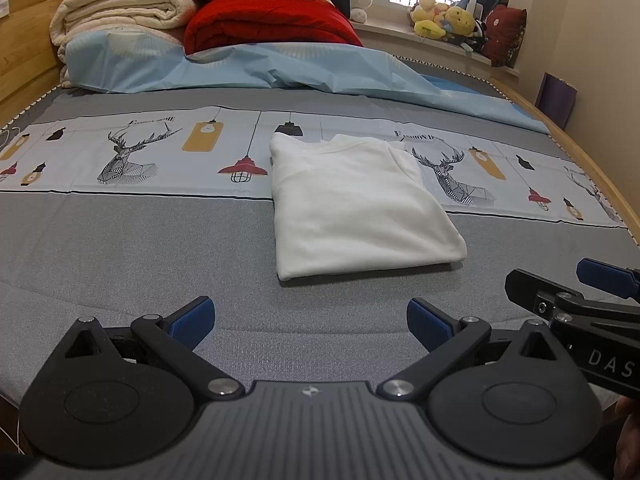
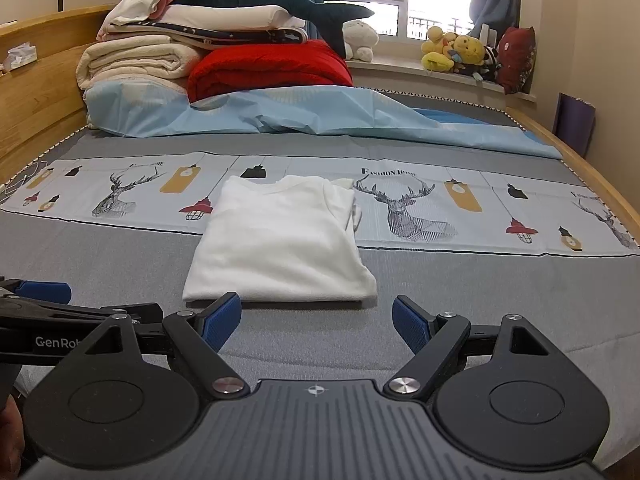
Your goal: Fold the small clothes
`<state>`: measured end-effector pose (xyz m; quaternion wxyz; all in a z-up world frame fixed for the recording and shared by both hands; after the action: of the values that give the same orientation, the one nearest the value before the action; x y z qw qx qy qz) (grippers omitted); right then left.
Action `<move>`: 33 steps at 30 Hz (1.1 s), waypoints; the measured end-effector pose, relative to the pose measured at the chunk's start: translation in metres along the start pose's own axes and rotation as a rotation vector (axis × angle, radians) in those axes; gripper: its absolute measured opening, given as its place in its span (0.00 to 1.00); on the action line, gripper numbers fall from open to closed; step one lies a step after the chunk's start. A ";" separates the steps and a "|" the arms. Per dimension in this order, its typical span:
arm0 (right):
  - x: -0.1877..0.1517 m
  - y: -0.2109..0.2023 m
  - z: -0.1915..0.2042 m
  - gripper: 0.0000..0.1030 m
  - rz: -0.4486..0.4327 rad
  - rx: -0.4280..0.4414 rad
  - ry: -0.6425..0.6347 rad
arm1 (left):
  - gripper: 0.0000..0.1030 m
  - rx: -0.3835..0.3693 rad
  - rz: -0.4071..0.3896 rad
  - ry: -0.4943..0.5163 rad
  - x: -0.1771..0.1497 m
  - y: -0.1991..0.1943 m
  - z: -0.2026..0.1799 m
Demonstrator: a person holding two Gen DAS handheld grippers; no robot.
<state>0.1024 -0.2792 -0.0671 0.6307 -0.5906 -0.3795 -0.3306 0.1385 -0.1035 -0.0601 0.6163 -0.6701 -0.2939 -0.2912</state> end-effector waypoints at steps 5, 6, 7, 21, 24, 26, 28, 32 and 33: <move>0.000 0.000 0.000 0.81 0.000 0.000 0.001 | 0.99 0.000 0.000 0.000 0.000 0.000 0.000; -0.001 0.000 0.000 0.81 0.001 0.000 0.001 | 0.99 0.000 0.001 0.000 0.000 0.000 0.000; -0.001 0.000 0.000 0.81 0.001 0.000 0.001 | 0.99 0.000 0.001 0.000 0.000 0.000 0.000; -0.001 0.002 -0.001 0.81 0.004 0.002 0.002 | 0.99 0.001 0.002 0.000 -0.002 0.000 0.002; -0.001 0.002 -0.001 0.81 0.004 0.002 0.002 | 0.99 0.001 0.003 -0.001 -0.002 0.000 0.002; -0.003 0.003 0.000 0.81 0.006 0.002 0.004 | 0.99 0.001 0.004 -0.001 -0.003 0.000 0.003; -0.004 0.003 0.000 0.81 0.007 0.002 0.004 | 0.99 0.001 0.004 0.000 -0.003 0.000 0.003; -0.005 0.003 0.000 0.81 0.008 0.002 0.005 | 0.99 0.002 0.004 -0.001 -0.004 0.001 0.004; -0.005 0.003 0.000 0.81 0.008 0.002 0.005 | 0.99 0.002 0.004 -0.001 -0.004 0.001 0.004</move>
<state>0.1022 -0.2788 -0.0728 0.6335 -0.5907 -0.3760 -0.3292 0.1369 -0.1000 -0.0635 0.6174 -0.6702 -0.2929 -0.2894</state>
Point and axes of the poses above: each gripper's, at about its wrist camera, not at the fingertips, and y roughly the way its jaws point, z to its left, x to its top, the point moved 6 cm from there along y, roughly the way its jaws point, and after that the axes turned 5 degrees about -z, right-handed, at the moved point
